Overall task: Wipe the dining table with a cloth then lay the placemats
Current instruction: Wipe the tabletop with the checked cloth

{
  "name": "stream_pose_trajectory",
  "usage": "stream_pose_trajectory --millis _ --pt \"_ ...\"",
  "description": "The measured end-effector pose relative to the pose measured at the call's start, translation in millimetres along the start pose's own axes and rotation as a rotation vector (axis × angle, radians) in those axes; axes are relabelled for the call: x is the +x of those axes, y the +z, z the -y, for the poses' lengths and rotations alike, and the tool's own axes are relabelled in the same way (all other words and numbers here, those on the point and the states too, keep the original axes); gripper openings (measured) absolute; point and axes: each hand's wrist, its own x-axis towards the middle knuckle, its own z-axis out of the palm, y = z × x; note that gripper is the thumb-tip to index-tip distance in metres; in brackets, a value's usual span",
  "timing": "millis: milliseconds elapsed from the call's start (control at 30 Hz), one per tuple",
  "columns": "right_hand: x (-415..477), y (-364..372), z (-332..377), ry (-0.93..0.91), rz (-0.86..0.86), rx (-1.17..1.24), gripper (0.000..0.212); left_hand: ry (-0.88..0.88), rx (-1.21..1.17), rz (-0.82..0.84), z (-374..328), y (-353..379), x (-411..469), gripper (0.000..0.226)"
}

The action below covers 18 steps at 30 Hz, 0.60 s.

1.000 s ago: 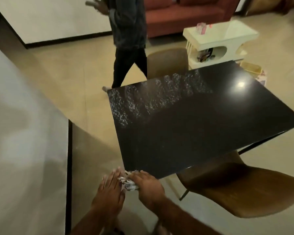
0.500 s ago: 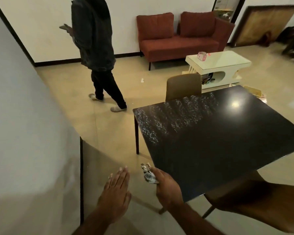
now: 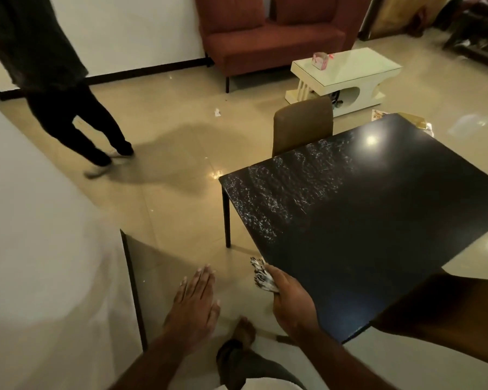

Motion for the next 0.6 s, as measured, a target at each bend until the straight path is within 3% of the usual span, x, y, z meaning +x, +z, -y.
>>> stream_pose_trajectory --millis 300,433,600 --pt "92 -16 6 0.135 -0.068 0.028 0.064 0.063 0.048 0.068 25 -55 112 0.078" --pt "121 -28 -1 0.24 -0.12 0.002 0.071 0.156 0.089 0.093 20 -69 162 0.083" --pt "139 -29 -17 0.43 -0.222 0.045 0.065 0.317 0.167 0.129 18 -80 225 0.086"
